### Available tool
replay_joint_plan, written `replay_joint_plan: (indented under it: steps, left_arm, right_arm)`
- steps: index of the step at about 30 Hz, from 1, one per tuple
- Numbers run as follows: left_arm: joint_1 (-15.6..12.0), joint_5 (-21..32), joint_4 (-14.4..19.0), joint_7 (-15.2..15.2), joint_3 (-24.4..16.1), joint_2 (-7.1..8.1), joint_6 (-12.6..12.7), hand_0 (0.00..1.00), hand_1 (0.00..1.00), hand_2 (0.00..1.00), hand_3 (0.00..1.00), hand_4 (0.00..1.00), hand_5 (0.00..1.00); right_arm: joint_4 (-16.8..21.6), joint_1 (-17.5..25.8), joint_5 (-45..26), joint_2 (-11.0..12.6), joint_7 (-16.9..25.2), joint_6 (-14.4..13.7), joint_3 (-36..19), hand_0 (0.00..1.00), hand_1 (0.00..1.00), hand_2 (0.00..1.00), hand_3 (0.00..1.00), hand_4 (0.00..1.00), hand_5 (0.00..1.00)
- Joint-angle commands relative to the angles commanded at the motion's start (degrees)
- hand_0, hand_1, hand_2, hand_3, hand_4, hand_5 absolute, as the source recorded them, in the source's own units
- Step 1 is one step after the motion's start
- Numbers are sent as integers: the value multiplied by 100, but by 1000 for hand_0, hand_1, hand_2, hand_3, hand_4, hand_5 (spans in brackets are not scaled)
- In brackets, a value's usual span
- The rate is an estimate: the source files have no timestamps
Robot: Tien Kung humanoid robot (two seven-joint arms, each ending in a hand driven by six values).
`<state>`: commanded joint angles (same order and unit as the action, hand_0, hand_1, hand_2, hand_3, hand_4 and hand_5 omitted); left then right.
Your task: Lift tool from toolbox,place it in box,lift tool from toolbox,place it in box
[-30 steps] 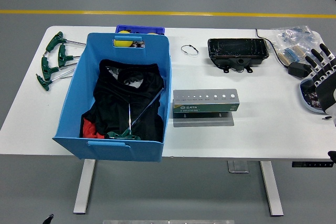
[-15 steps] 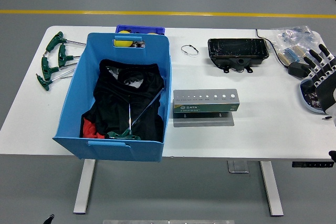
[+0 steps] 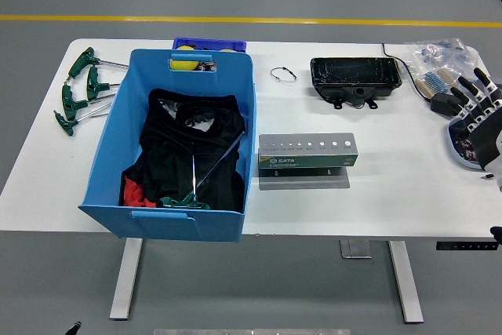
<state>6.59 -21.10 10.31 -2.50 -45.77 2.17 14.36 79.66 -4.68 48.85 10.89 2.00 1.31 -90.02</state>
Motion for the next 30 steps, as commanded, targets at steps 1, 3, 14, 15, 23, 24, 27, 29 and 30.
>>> replay_joint_plan:
  steps: [1, 3, 14, 15, 23, 24, 27, 29, 30]
  left_arm:
    - [-1, 35, 0, -8, 23, 0, 2, 791, 820, 852, 740, 720, 586]
    - [-1, 55, 0, -14, 37, 1, 2, 791, 820, 852, 740, 720, 586]
    - [1, 17, 0, -5, 41, 13, -15, 792, 822, 853, 747, 724, 588]
    - [2, 12, 0, -3, 40, 14, -15, 792, 822, 853, 747, 724, 588]
    - [4, -12, 0, 11, 38, 22, -21, 792, 822, 853, 750, 728, 591]
    - [4, -14, 0, 12, 37, 22, -22, 792, 822, 853, 750, 728, 591]
    - [2, -19, 0, 13, 33, 19, -25, 792, 822, 853, 750, 728, 591]
    - [11, -63, 0, 24, 17, 17, -30, 793, 822, 853, 752, 729, 591]
    - [16, -82, 0, 23, 14, 14, -32, 793, 822, 853, 752, 729, 591]
  right_arm:
    - [1, -1, -1, 3, 0, -1, -1, 893, 858, 878, 935, 998, 998]
    - [1, -3, -3, 5, 1, 0, -2, 893, 858, 878, 935, 998, 998]
    - [-10, -4, -26, 5, -1, -46, -1, 892, 856, 877, 934, 998, 998]
    - [-9, -7, -29, 5, 1, -47, -1, 892, 856, 877, 934, 998, 998]
    - [-14, -12, -28, 3, -2, -45, -14, 891, 854, 877, 935, 998, 998]
    - [-13, -12, -28, 4, -2, -45, -19, 890, 854, 876, 934, 998, 998]
    - [-9, -17, -25, 8, -2, -47, -35, 890, 854, 876, 934, 998, 998]
    - [-3, -25, -22, 6, -3, -42, -49, 890, 855, 875, 931, 998, 998]
    - [1, -27, -7, 3, -8, -37, -69, 890, 855, 875, 931, 998, 998]
